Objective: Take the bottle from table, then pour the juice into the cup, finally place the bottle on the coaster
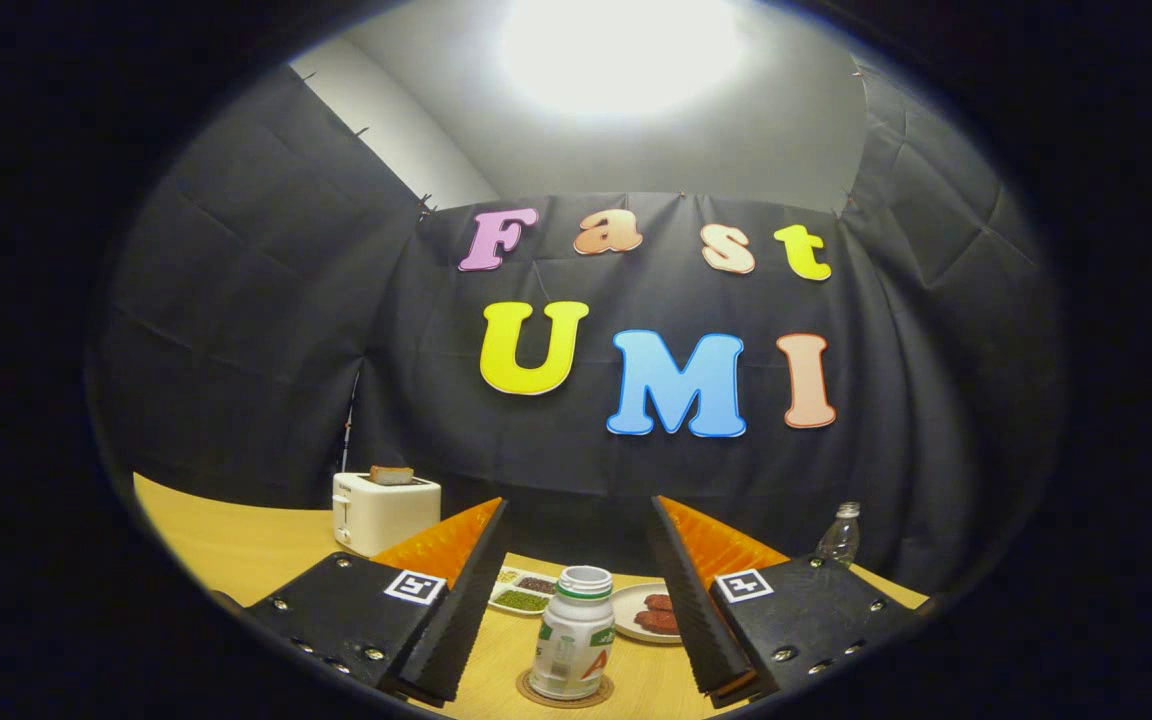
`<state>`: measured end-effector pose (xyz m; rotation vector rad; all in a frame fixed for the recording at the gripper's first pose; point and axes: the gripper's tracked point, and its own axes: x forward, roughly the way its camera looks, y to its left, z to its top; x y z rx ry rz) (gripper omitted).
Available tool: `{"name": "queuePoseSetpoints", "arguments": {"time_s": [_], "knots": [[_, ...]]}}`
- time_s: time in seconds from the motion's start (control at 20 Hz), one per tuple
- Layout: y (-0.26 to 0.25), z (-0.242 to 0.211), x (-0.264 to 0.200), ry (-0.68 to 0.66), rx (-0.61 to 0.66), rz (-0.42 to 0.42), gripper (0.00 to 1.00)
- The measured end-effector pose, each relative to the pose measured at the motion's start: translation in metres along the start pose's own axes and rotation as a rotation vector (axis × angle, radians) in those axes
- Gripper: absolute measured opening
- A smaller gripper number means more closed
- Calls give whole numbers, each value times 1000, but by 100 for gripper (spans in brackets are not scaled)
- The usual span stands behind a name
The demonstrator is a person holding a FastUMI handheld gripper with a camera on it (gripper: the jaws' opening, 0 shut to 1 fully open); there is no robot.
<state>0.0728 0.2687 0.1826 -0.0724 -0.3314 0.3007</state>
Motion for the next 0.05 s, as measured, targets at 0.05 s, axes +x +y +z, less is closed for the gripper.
{"name": "queuePoseSetpoints", "arguments": {"time_s": [0.05], "knots": [[-9,2,-5,2,15,-4,83]]}}
